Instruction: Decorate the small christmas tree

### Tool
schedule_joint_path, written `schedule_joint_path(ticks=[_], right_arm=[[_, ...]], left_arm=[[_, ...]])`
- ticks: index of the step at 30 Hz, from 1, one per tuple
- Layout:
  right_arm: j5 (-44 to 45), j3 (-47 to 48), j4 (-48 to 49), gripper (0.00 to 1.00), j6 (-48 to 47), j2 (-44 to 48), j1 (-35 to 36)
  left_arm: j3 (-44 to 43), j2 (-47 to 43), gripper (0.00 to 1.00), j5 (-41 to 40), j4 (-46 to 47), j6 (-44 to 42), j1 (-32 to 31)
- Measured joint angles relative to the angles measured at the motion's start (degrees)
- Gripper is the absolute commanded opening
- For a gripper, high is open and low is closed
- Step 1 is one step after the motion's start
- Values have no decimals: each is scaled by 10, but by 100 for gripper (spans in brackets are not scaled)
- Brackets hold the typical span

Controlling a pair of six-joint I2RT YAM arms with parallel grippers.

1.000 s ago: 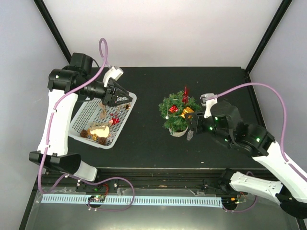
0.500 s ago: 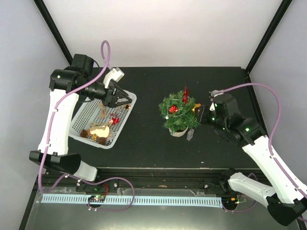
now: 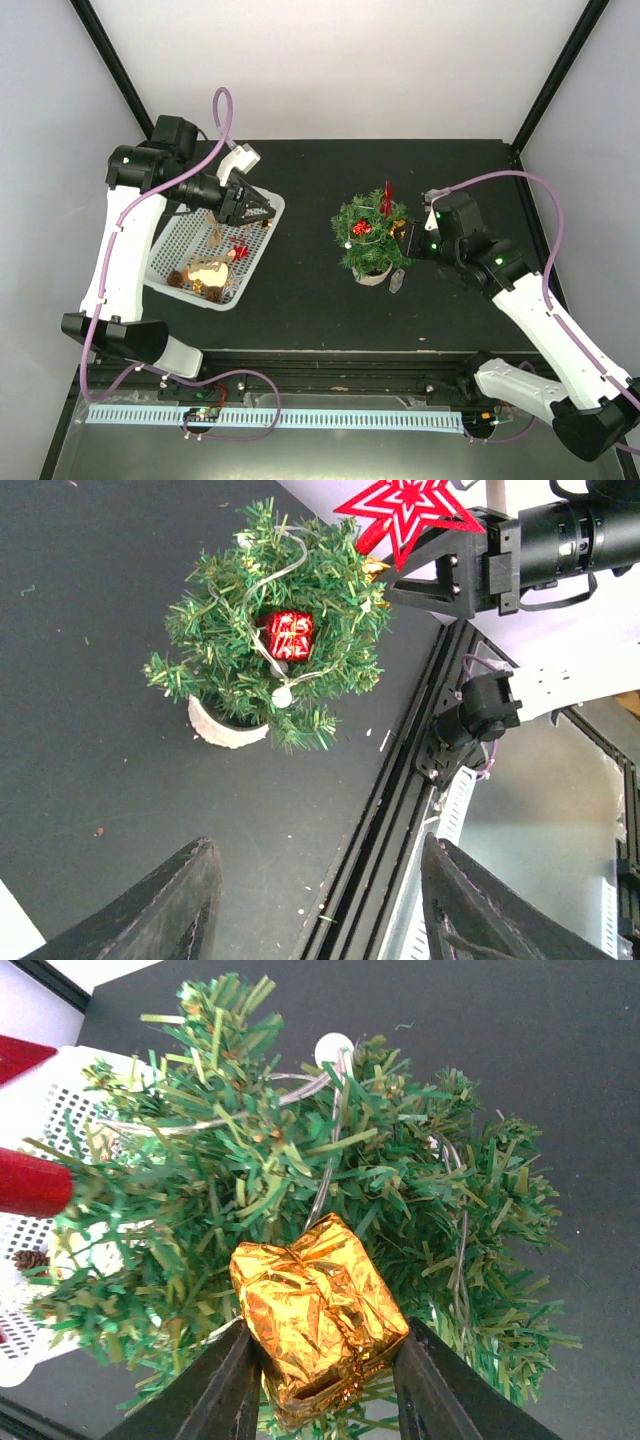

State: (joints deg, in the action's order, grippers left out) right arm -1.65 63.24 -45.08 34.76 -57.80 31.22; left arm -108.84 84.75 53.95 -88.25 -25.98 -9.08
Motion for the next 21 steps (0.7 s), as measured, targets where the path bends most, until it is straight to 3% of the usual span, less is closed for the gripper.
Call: schedule_joint_path(ticks=[21], right_arm=[[-7, -14, 2, 39, -4, -5, -2]], left_arm=[[7, 0, 56, 0, 0, -4, 0]])
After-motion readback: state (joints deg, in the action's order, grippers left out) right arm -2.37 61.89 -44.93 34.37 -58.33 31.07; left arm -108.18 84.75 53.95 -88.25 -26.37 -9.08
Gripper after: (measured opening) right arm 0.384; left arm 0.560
